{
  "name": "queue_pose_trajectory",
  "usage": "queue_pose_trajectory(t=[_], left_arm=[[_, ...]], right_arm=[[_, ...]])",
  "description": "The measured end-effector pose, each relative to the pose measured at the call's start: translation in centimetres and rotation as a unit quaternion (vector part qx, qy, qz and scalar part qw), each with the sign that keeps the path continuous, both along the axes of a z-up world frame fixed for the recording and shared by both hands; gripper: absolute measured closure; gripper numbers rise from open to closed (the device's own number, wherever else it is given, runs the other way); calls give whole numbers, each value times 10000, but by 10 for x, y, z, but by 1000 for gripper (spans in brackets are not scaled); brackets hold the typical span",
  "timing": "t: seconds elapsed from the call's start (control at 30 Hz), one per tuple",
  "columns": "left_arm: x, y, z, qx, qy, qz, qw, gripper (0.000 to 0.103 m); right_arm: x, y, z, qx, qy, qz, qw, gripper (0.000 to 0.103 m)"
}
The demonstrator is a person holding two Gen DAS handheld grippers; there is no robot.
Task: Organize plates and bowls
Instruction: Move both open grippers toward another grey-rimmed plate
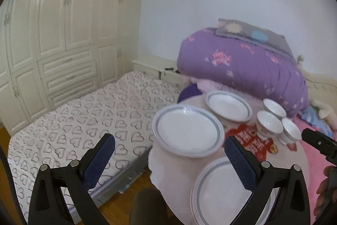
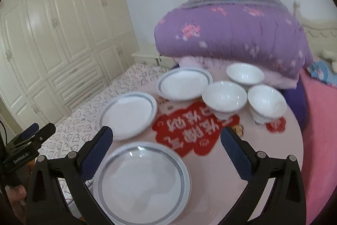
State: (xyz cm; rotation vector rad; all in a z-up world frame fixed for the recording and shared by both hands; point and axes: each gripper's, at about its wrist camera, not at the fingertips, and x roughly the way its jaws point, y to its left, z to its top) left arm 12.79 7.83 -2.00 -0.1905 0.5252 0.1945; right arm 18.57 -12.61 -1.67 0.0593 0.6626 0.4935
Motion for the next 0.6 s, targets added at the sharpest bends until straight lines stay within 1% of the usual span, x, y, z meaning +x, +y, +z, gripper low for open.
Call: queue_pose_trajectory(t=[0.3, 0.47, 0.6], left_arm=[[-3, -6, 24, 121, -133, 267, 9995, 1], [7, -3, 37, 150, -257, 363, 9989, 1], [21, 6, 39, 141, -332, 364, 9987, 1]], right_arm=[[15, 17, 28, 10, -167, 257, 9995, 0], [29, 26, 40, 17, -191, 330, 9993, 0], [47, 33, 47, 15, -152, 332, 9993, 0]])
